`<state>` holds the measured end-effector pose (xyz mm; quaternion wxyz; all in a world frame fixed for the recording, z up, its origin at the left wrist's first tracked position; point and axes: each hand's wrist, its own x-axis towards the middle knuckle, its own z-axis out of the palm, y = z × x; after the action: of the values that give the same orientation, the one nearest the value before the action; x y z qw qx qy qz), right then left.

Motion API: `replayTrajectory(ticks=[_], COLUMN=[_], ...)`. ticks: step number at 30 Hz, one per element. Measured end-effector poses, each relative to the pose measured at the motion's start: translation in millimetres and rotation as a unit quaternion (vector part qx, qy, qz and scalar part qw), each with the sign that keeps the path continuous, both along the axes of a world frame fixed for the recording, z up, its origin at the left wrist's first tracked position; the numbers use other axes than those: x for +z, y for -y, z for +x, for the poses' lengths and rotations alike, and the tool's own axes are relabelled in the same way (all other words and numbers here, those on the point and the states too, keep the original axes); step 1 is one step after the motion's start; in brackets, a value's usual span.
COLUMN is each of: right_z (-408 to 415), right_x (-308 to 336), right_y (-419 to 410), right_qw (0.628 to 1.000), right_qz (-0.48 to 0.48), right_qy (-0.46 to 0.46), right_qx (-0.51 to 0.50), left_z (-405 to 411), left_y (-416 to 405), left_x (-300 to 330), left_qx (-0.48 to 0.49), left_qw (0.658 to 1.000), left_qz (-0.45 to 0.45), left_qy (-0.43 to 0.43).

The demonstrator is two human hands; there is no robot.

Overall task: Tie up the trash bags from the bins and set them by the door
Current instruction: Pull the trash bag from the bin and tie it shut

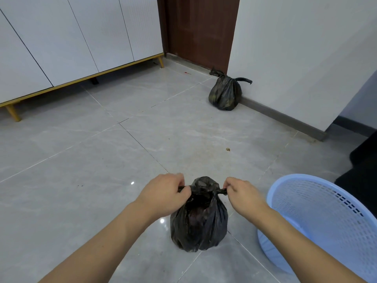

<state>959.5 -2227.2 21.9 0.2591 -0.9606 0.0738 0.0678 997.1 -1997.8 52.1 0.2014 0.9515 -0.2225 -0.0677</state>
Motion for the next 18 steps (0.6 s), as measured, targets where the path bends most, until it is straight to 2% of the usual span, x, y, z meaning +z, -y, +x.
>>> replayTrajectory(ticks=[3, 6, 9, 12, 14, 18], right_z=[4, 13, 18, 14, 14, 22], right_x=[1, -1, -9, -19, -26, -26], right_y=[0, -8, 2, 9, -2, -24], right_qw=[0.999, 1.000, 0.997, 0.987, 0.989, 0.994], right_qz=[0.048, 0.002, -0.080, -0.132, -0.129, -0.069], right_qy=[-0.005, 0.014, -0.024, -0.082, -0.070, -0.090], right_qx=[-0.006, 0.024, -0.007, -0.030, -0.010, 0.006], left_z=[6, 7, 13, 11, 10, 11], left_y=[-5, -3, -25, -64, -72, -56], left_x=[3, 2, -6, -24, -31, -30], left_qx=[-0.002, -0.006, 0.046, 0.089, 0.107, 0.104], left_qw=[0.999, 0.997, 0.961, 0.930, 0.928, 0.958], left_qz=[0.037, -0.009, -0.093, 0.003, 0.045, 0.053], left_qy=[-0.033, -0.078, -0.257, -0.357, -0.355, -0.262])
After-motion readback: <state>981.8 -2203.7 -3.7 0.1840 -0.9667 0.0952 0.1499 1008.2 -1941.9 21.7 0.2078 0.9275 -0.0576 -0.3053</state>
